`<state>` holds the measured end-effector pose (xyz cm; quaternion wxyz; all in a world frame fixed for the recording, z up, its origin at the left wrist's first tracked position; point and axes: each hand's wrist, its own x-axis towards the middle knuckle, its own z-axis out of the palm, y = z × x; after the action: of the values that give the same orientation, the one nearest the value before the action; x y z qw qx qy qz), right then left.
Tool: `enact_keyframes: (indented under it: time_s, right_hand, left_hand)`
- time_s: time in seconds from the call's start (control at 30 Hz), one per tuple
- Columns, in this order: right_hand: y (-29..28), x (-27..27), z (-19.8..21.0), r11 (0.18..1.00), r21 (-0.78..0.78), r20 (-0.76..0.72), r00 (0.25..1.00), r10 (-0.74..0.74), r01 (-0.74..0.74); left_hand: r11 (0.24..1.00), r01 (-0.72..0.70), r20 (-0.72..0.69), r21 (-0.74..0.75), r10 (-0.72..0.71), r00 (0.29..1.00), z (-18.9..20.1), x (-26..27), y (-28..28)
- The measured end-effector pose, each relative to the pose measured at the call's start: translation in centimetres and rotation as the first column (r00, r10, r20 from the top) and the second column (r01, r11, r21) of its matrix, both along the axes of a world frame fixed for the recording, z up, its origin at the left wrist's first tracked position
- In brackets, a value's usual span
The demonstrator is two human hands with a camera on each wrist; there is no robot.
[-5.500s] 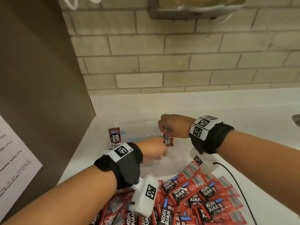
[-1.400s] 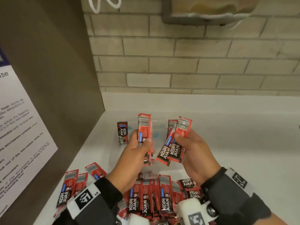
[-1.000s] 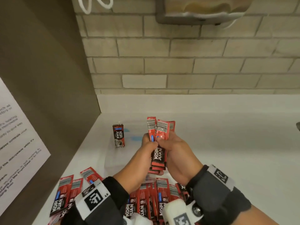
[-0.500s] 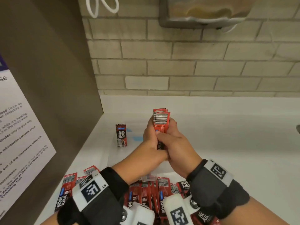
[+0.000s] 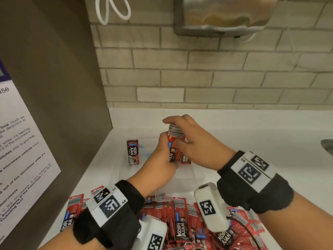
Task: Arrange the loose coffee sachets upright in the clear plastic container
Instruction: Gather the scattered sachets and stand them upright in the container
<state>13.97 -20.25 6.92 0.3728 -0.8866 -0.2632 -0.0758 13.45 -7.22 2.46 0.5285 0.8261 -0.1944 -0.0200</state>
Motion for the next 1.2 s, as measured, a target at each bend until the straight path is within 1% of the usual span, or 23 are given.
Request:
enact_keyframes:
  time_s: [0.07,0.17,0.27,0.37,0.47,0.53,0.63,0.8,0.9,1.0,1.1,1.2]
  right_hand:
    - [0.1,0.3,-0.1,0.999,-0.033,0.043,0.999,-0.028,0.029]
    - [0.3,0.8,-0.1,0.997,0.018,0.118,0.990,-0.077,0.076]
    - [0.8,1.0,-0.2,0.995,0.037,0.172,0.980,-0.095,0.090]
    - [0.7,0.9,0.1,0.996,0.025,0.175,0.981,-0.085,0.081]
    - [-0.1,1.5,1.0,0.995,-0.048,0.151,0.986,-0.075,0.083]
    - [-0.2,2.1,1.3,0.987,-0.150,0.131,0.991,-0.039,0.058]
    - [-0.5,2.9,1.1,0.965,-0.261,0.126,0.992,0.022,0.012]
    - [-3.3,4.2,-0.5,0.943,-0.333,0.076,0.996,0.038,-0.011]
    - [-4.6,4.9,-1.9,0.916,-0.399,0.029,0.998,0.060,-0.044]
    - [-5.0,5.6,-3.2,0.880,-0.469,-0.021,0.997,0.074,-0.075]
    - [-5.0,6.3,-4.1,0.842,-0.533,-0.036,0.996,0.080,-0.087]
    - [-4.7,6.8,-4.7,0.815,-0.573,-0.003,0.994,0.105,-0.088]
  left_hand:
    - [1.000,-0.004,-0.011,0.007,0.004,1.000,0.4,0.3,-0.1]
    - [1.000,-0.018,-0.041,-0.023,0.017,0.999,0.7,0.8,-0.3]
    - [0.998,-0.061,0.008,0.016,0.060,0.998,0.6,1.4,-0.6]
    - [0.995,-0.093,0.036,0.024,0.092,0.995,0.3,1.9,-0.4]
    - [0.992,-0.113,0.072,0.055,0.109,0.991,0.0,2.2,-0.1]
    - [0.992,-0.090,0.062,0.090,0.085,0.994,0.0,2.3,-0.2]
    - [0.995,-0.015,-0.045,0.100,0.020,0.999,-0.2,2.6,-0.7]
    - [0.987,0.006,-0.206,0.159,0.028,0.978,-0.9,3.8,-0.5]
    - [0.982,0.038,-0.327,0.185,0.025,0.945,-1.7,4.5,-0.3]
    - [0.969,0.104,-0.452,0.225,0.010,0.892,-2.6,5.2,-1.0]
    - [0.979,0.140,-0.546,0.150,-0.036,0.837,-3.1,5.7,-2.2]
    - [0.985,0.149,-0.598,0.087,-0.069,0.798,-3.6,6.4,-3.2]
